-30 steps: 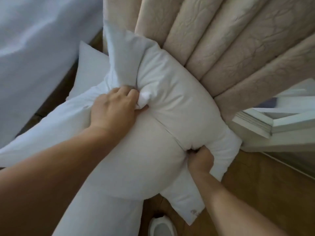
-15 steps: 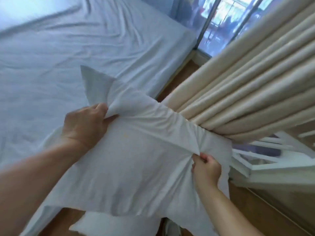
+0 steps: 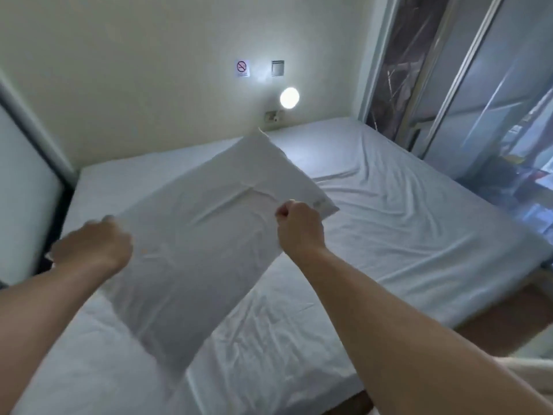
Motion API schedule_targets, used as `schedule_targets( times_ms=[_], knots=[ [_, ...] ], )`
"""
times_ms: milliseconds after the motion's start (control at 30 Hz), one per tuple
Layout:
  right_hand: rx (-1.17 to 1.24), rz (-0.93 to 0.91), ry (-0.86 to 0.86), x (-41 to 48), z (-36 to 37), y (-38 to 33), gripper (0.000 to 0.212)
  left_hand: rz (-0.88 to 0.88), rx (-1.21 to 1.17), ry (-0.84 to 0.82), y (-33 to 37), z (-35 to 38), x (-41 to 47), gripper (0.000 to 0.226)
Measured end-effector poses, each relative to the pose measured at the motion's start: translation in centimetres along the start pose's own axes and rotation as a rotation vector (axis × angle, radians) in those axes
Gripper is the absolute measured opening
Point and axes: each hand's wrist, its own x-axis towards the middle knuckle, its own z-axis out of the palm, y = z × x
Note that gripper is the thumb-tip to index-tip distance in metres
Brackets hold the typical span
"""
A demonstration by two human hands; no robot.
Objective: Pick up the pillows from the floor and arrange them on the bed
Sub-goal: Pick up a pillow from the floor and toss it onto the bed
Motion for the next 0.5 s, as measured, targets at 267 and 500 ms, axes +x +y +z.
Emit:
schedule_targets(
  times_ms=[267, 500],
  knots=[
    [-0.061, 0.071, -0.193, -5.1, 3.9, 7.1, 0.012, 0.212, -0.104, -0.106, 5.3, 5.0, -6.4, 0.041],
    [-0.123, 0.330, -0.364, -12.1, 1.7, 19.9, 0.017, 0.430, -0.158, -0.302, 10.9, 12.1, -14.3, 0.044]
  ],
)
